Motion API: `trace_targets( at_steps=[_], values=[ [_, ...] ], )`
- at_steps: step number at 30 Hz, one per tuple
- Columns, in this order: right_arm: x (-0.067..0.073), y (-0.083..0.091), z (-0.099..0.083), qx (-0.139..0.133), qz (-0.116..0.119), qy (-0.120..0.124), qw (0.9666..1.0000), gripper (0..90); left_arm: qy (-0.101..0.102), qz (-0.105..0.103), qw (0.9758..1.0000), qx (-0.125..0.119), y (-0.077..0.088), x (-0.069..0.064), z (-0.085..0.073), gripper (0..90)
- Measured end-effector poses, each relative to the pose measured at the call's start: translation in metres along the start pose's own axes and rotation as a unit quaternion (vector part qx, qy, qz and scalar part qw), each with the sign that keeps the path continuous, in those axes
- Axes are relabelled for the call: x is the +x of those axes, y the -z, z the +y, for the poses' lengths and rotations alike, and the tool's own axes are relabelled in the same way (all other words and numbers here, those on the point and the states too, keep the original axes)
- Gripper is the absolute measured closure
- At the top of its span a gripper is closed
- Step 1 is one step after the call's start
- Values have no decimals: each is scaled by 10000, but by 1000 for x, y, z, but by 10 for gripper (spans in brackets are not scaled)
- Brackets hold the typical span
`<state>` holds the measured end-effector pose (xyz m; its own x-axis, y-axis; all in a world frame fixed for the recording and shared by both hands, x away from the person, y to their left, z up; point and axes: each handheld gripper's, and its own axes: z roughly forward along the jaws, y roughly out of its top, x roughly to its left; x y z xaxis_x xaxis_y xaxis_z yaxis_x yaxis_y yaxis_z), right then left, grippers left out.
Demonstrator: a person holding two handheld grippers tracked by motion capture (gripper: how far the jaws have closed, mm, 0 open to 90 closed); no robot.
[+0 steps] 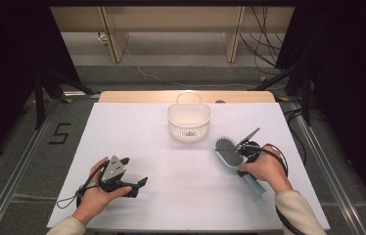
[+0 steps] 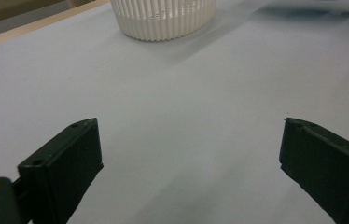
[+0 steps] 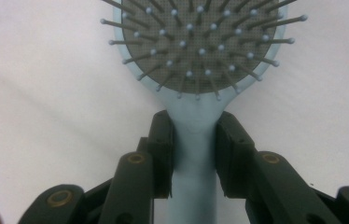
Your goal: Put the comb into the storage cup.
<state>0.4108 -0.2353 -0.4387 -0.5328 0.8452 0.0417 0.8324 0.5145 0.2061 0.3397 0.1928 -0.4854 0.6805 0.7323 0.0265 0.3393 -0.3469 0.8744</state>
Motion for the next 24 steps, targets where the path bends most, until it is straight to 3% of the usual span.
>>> trace_targets(
  at_steps=[24],
  values=[
    [1,14,-6,-670,-25,12,9977,704,8,23,10000,-17,1,1,0,53]
  ],
)
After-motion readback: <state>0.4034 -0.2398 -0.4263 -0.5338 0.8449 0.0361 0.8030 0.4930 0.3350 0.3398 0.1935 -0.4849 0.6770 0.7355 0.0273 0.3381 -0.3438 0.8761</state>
